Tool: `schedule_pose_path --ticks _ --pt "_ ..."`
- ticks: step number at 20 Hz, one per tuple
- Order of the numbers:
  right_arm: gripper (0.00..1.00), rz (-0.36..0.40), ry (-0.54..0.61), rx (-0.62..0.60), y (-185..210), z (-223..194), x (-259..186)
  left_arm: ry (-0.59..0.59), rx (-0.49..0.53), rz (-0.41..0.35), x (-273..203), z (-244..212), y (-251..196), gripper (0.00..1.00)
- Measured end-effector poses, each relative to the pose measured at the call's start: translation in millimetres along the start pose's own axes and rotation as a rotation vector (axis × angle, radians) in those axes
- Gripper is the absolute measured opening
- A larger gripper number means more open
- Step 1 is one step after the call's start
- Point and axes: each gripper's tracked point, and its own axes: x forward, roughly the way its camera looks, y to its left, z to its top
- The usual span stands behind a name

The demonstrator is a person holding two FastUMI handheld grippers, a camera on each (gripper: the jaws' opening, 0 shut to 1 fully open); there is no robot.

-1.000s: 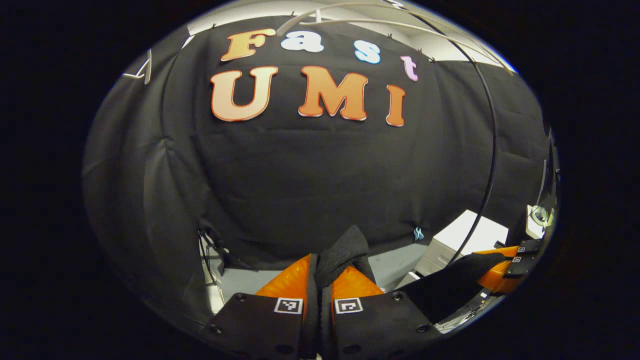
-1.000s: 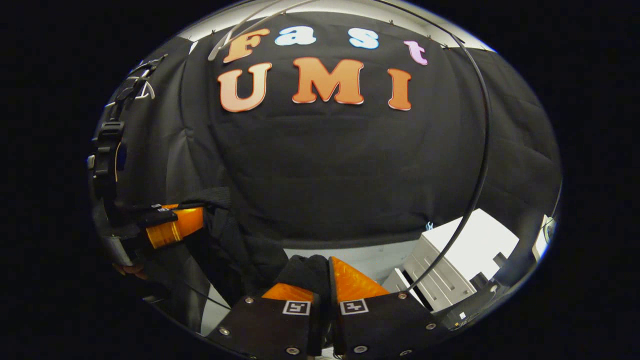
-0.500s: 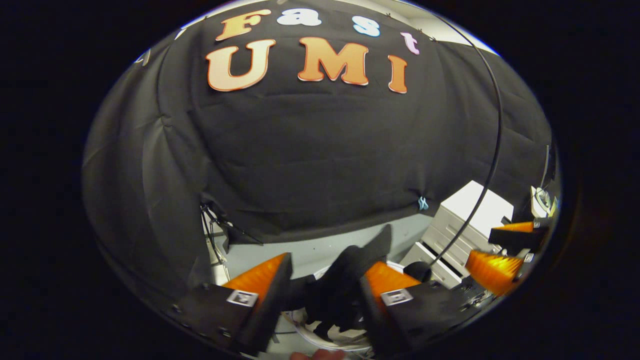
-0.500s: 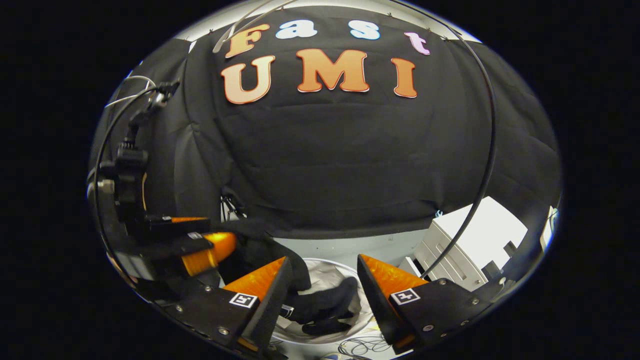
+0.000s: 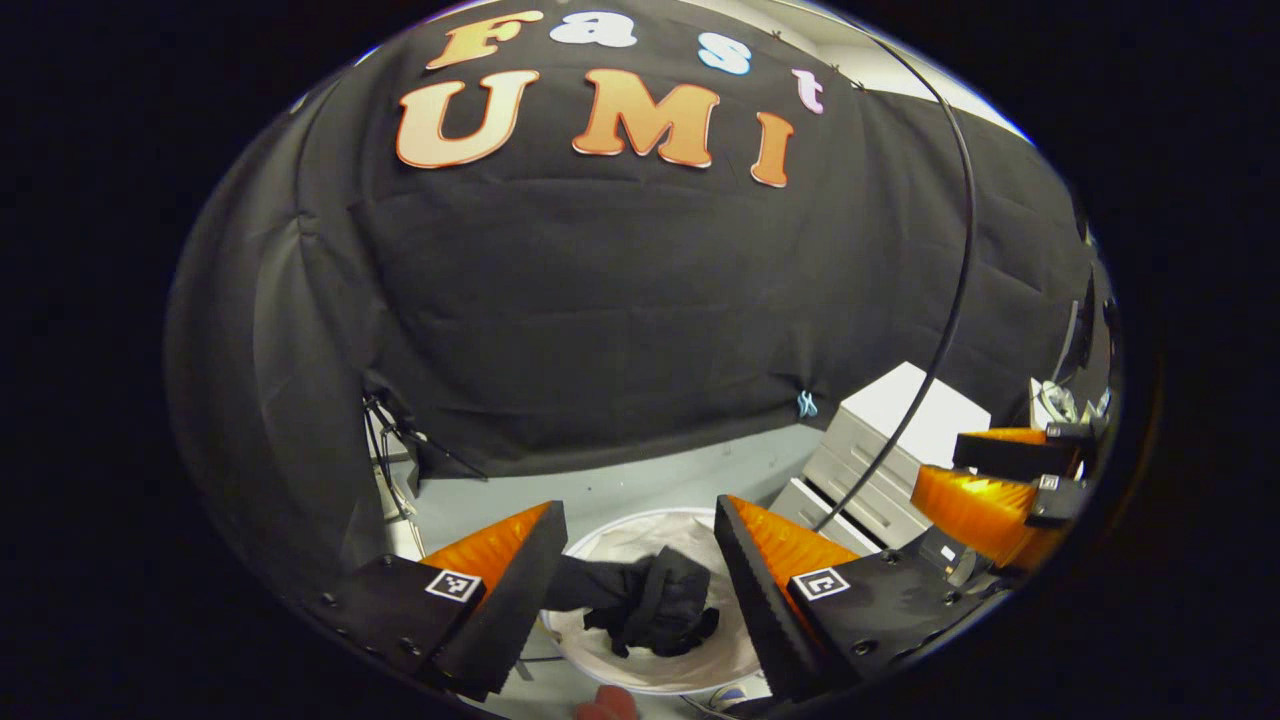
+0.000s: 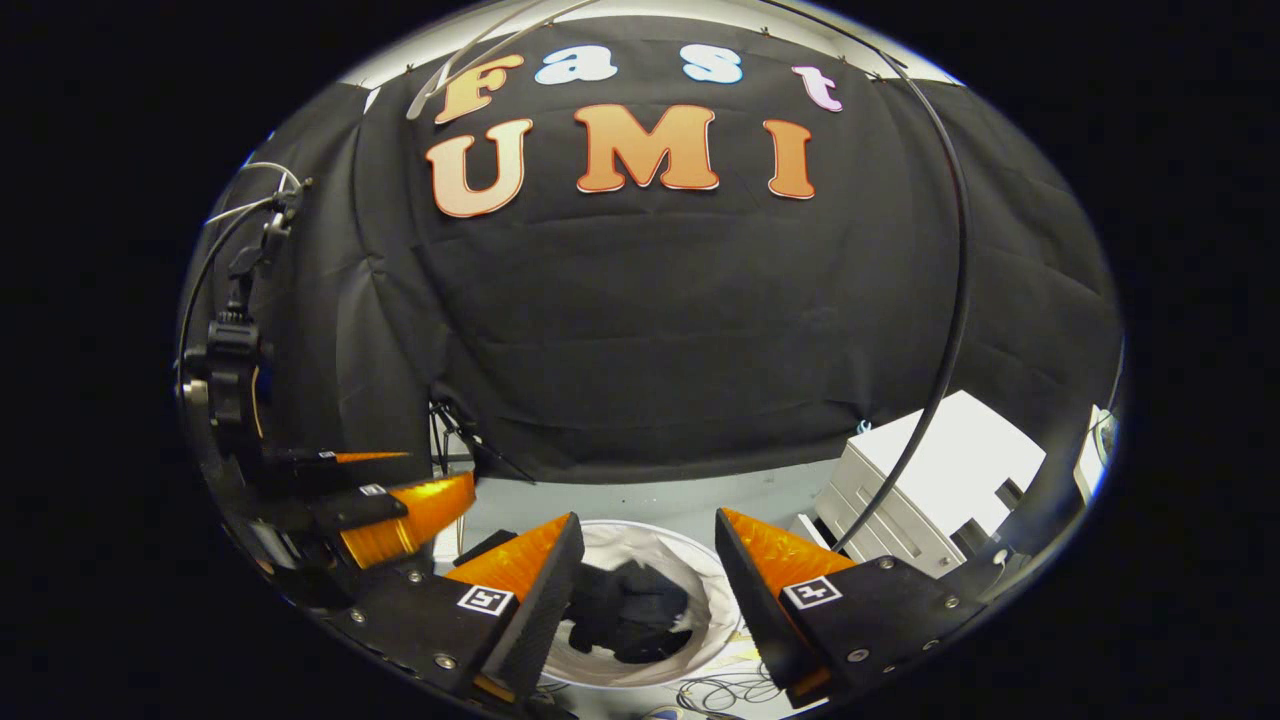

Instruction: Grasp the clothes on the hanger with both hands and then place them into the laundry hamper below.

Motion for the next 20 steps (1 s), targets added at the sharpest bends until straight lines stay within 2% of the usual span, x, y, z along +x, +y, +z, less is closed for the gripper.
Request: schedule_pose_path --ticks 3,4,8,9,11,12,17,18,19,20 --pt "0.82 -0.011 -0.055 0.003 -2 27 -13 -0.097 -0.020 0.026 -20 45 7 1.00" --pt "0.82 -0.014 -0.082 0.001 -2 40 -23 -0.141 -0.023 0.029 -28 65 8 0.97" --pt "0.82 -0.024 -0.221 0.002 -2 107 -60 -0.316 -0.036 0.033 -69 139 11 0.96" --pt "0.83 -0.022 -0.258 0.006 0 125 -68 -0.352 -0.039 0.033 -79 154 9 1.00" --pt "0.83 -0.023 -0.334 0.012 0 159 -88 -0.422 -0.041 0.036 -102 185 8 0.92" --pt "0.82 -0.022 -0.375 0.013 1 177 -102 -0.455 -0.042 0.029 -112 200 6 0.96" --pt "0.83 -0.028 -0.482 0.020 -2 231 -146 -0.545 -0.033 0.026 -160 239 -5 1.00" --pt "0.83 -0.030 -0.508 0.021 -2 244 -155 -0.565 -0.029 0.025 -166 247 -6 0.93" --pt "0.77 -0.033 -0.530 0.017 -3 252 -160 -0.590 -0.023 0.027 -172 252 -7 1.00" --pt "0.77 -0.040 -0.549 0.011 -4 257 -165 -0.615 -0.013 0.028 -178 256 -9 0.97"
